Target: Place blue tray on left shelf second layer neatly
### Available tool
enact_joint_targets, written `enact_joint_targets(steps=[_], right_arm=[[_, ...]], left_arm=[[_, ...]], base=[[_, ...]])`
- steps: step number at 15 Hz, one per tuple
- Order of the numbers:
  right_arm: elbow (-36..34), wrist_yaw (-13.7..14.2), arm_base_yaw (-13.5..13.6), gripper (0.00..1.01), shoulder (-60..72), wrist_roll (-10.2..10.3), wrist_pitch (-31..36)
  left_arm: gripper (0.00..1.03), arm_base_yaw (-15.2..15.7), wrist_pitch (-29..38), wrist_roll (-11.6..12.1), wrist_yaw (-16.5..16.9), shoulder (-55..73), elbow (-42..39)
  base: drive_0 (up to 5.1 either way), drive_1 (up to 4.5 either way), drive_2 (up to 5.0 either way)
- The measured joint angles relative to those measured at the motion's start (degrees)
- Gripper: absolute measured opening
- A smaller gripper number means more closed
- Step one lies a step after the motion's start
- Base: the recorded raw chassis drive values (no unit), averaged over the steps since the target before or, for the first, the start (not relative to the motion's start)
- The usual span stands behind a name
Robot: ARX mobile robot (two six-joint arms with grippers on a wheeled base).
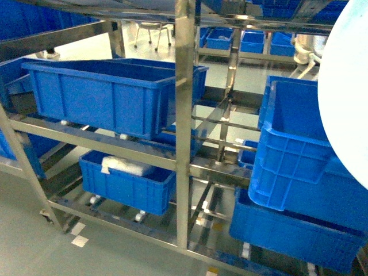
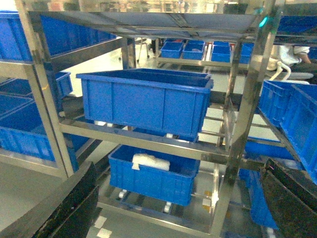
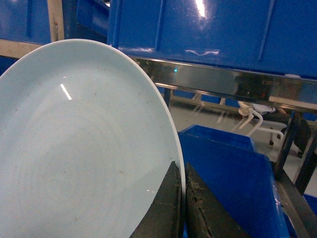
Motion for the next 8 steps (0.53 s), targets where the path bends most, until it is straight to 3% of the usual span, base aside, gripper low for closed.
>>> enact_joint_targets(steps=[8], right_arm=[[0.00, 0.02, 0.00, 0.02, 0.00, 0.00, 0.00]], left_arm=[[0.98, 0.00, 0.02, 0.02, 0.00, 0.00, 0.00]], base=[[-1.9, -1.91, -1.9]])
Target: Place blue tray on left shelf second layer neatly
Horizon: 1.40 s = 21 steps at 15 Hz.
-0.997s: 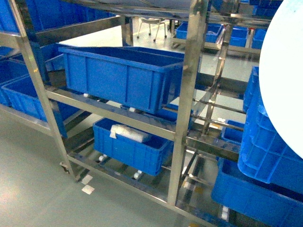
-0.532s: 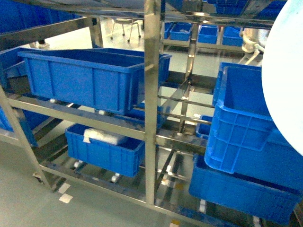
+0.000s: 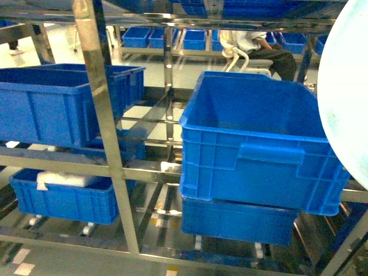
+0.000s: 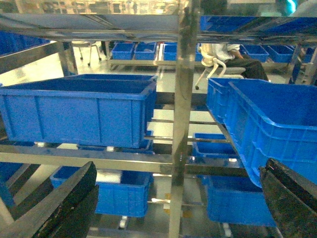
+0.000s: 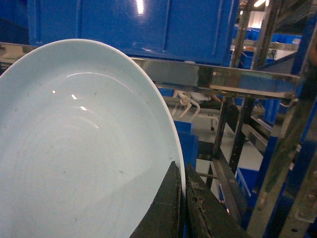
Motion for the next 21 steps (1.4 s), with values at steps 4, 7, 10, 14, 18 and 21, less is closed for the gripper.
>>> enact_joint_targets(steps=[4, 7, 10, 14, 18, 21], right_arm=[[0.00, -0.02, 0.00, 0.02, 0.00, 0.00, -0.02], [0.00, 0.11, 0.00, 0.02, -0.04, 0.00, 0.02], [0.00, 0.07, 0.00, 0.02, -0.02, 0.00, -0.04], [0.00, 0.07, 0.00, 0.02, -0.31, 0.00, 0.00], [0.00, 0.07, 0.00, 0.02, -0.22, 0.00, 0.11], [0.00, 0.07, 0.00, 0.02, 0.11, 0.00, -0.17]], left_arm=[[0.98, 0.00, -0.02, 0.00, 0.00, 0.00, 0.00], [0.98, -0.07, -0.04, 0.00, 0.09, 0.00, 0.00], [0.98, -0.04, -0.02, -0.02, 0.02, 0.00, 0.00], [0.98, -0.04, -0.07, -0.02, 0.04, 0.00, 0.00], [0.98, -0.04, 0.07, -0.02, 0.02, 0.00, 0.00], [0.98, -0.04, -0.33, -0.02, 0.02, 0.00, 0.00]], base=[[-1.9, -1.91, -1.9], [-1.9, -1.91, -1.9], [-1.9, -1.91, -1.9], [-1.9, -1.91, -1.9], [-1.9, -1.91, -1.9], [-1.9, -1.91, -1.9]])
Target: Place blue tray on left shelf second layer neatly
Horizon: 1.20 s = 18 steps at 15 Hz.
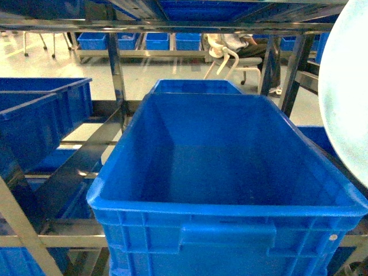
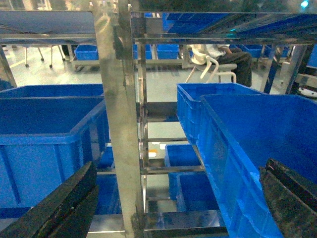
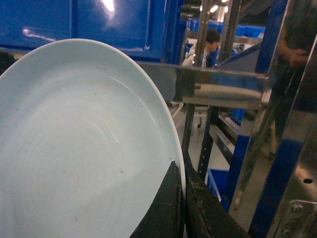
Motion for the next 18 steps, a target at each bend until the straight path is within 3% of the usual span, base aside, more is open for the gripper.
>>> enact_joint_targets(steps=[6, 7, 9, 10, 11, 13, 18], right_arm=[[-0.04, 0.00, 0.00, 0.02, -0.11, 0.00, 0.20], [1.40, -3.58, -1.51, 0.02, 0.28, 2.62, -7.13], [6.93, -14.43, -6.14, 0.02, 10.05, 12.39, -19.96], [8.52, -18.86, -6.14, 0.02, 15.08, 16.55, -21.88], [9.84, -22.82, -5.86, 0.02, 18.64, 18.67, -22.34], [15.23, -25.94, -3.15, 0.02, 24.41, 21.24, -21.27], [23.74, -18.78, 4.92, 0.02, 43.65, 22.60, -16.44]], left_arm=[[0.98, 0.00, 0.31, 0.00, 0.02, 0.00, 0.00], [0.98, 0.00, 0.28, 0.00, 0.00, 0.00, 0.00], [0.98, 0.00, 0.31, 0.00, 0.02, 0.00, 0.00], [0.98, 0.00, 0.28, 0.00, 0.00, 0.00, 0.00], [0.98, 0.00, 0.28, 0.00, 0.02, 0.00, 0.00], [0.98, 0.00, 0.31, 0.00, -0.02, 0.00, 0.00], [0.98, 0.00, 0.28, 0.00, 0.00, 0.00, 0.00]], base=[[-1.9, -1.91, -1.9], [-1.9, -1.91, -1.9], [-1.9, -1.91, -1.9], [-1.9, -1.91, -1.9], [-1.9, -1.91, -1.9], [-1.9, -1.91, -1.9], [-1.9, -1.91, -1.9]])
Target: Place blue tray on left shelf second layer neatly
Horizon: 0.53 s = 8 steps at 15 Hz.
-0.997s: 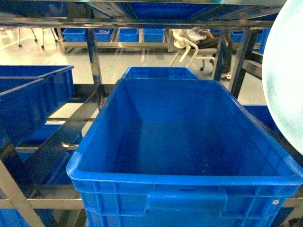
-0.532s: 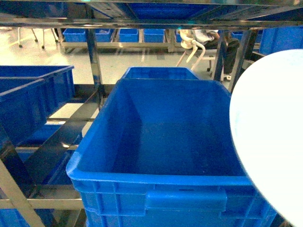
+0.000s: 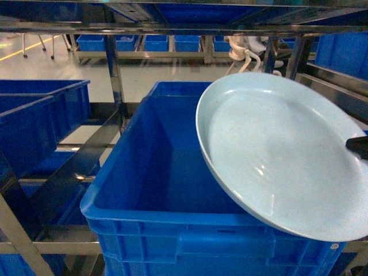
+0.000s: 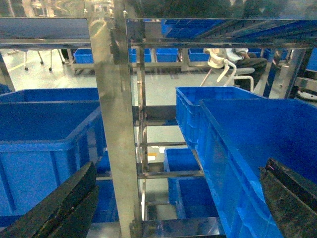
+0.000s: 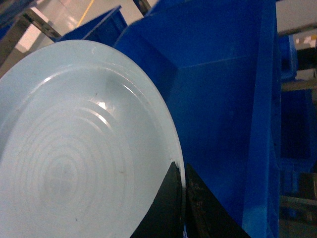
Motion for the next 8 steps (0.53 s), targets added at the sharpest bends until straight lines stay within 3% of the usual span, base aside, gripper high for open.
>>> enact_joint_targets(steps=[2, 5, 8], right_arm=[[1.70, 1.97, 1.29, 0.02, 6.45, 1.11, 2.21], [11.06, 4.83, 4.31, 0.02, 14.23, 5.44, 1.53], [18.62, 9.14, 6.91, 0.02, 18.60, 5.44, -1.64]], left_arm=[[0.98, 0.00, 0.00, 0.00, 0.00, 0.00, 0.00], [0.98, 0.00, 0.00, 0.00, 0.00, 0.00, 0.00], [0.98, 0.00, 0.00, 0.00, 0.00, 0.00, 0.00]], base=[[-1.9, -1.91, -1.9], [-1.3, -1.27, -1.3], [0.0, 0.00, 0.0]])
